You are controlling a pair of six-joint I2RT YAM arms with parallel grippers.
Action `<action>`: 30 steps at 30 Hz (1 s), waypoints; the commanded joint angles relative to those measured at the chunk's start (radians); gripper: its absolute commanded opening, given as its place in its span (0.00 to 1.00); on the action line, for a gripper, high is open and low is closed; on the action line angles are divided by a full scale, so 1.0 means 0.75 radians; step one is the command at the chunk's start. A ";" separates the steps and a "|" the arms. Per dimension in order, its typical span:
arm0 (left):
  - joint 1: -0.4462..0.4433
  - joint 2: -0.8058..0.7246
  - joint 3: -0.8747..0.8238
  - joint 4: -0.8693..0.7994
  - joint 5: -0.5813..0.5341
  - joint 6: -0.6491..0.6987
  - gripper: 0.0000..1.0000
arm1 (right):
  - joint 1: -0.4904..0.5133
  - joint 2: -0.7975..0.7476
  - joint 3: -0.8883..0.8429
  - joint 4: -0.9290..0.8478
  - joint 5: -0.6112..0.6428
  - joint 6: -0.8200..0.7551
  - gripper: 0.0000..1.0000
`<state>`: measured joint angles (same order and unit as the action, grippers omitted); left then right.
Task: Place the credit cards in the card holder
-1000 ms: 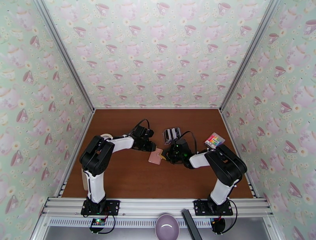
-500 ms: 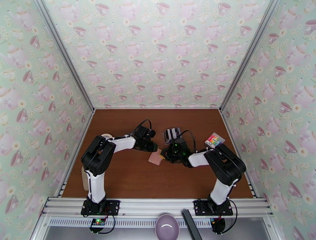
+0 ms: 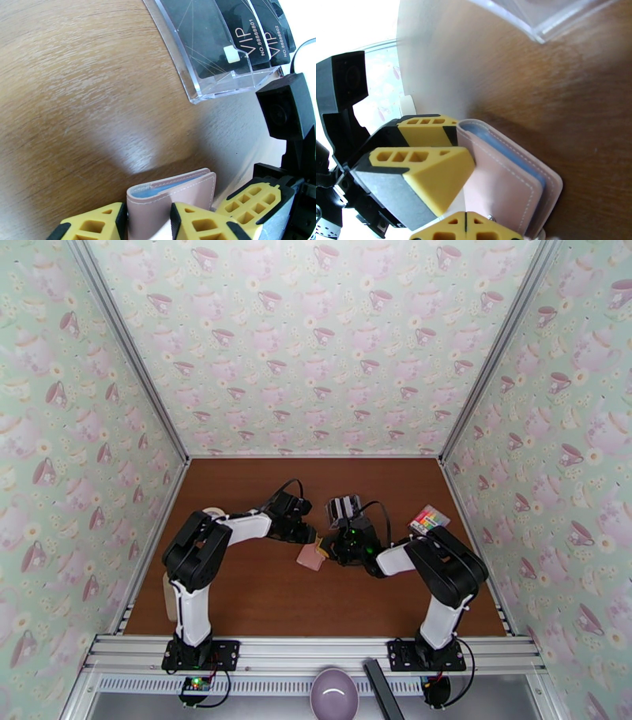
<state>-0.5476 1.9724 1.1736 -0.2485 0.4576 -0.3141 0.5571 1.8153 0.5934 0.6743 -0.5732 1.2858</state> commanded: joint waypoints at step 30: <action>-0.031 -0.035 -0.058 -0.027 0.066 -0.005 0.29 | 0.009 -0.073 -0.137 0.066 0.005 0.024 0.09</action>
<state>-0.5648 1.9339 1.1187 -0.2481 0.4873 -0.3290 0.5571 1.7702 0.5018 0.7410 -0.5804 1.3209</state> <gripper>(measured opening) 0.300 0.092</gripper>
